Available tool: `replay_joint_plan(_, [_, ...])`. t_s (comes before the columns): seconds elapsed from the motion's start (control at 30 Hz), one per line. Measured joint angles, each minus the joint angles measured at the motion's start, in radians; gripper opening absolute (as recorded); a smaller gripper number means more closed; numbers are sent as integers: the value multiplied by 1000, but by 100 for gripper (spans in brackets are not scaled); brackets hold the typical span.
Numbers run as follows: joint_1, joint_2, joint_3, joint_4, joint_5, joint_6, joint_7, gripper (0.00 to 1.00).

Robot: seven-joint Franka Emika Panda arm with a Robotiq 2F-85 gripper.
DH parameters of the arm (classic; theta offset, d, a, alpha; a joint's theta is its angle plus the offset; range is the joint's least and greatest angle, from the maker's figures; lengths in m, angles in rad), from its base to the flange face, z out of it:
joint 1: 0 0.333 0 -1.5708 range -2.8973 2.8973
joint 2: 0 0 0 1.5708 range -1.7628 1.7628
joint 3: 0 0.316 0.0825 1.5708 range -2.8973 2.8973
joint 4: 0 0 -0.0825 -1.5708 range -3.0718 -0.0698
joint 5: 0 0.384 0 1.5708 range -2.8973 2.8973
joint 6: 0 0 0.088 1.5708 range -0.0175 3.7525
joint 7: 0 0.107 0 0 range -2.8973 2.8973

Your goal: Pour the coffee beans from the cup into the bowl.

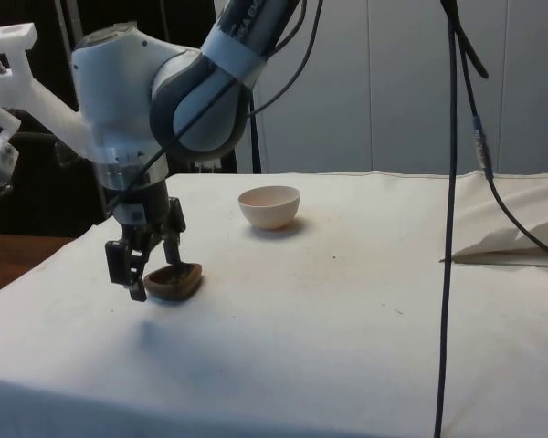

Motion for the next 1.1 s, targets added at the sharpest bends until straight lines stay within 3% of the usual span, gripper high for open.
replay_joint_plan(0.87, [2,23,0,15,-1,0,7,100])
replay_joint_plan(1.1, [8,24,7,18,-25,0,46,100])
